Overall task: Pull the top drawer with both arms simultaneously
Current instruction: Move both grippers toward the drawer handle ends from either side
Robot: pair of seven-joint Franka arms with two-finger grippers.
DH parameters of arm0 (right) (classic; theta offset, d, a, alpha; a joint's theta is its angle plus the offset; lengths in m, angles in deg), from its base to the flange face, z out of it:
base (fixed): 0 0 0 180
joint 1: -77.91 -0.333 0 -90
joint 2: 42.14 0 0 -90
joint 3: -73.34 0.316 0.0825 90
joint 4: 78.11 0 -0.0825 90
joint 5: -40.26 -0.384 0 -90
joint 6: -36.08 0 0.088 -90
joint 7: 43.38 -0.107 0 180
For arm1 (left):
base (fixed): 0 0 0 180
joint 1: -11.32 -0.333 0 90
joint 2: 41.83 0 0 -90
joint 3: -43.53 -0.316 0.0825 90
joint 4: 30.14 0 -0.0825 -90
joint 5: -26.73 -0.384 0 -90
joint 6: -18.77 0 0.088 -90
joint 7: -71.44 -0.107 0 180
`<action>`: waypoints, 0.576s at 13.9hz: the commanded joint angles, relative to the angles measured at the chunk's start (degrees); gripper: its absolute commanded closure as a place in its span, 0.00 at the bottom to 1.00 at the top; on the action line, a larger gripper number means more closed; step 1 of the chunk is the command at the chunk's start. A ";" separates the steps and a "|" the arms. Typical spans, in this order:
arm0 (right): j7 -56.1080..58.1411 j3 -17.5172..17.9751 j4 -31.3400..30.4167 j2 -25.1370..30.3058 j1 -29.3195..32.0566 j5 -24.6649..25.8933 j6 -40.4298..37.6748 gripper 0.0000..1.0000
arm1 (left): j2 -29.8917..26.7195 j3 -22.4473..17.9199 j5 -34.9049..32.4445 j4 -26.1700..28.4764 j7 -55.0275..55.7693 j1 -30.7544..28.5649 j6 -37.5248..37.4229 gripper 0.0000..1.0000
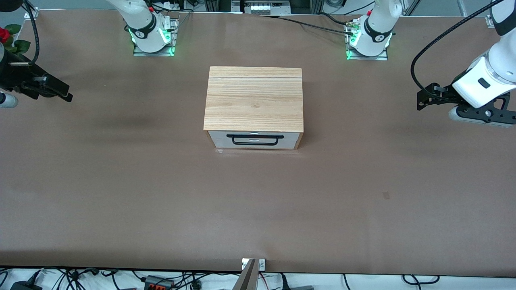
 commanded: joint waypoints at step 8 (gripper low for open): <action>0.74 0.12 0.41 -3.98 -0.53 -1.09 -7.47 0.00 | 13.29 1.61 7.71 -7.01 -0.04 3.15 0.48 0.00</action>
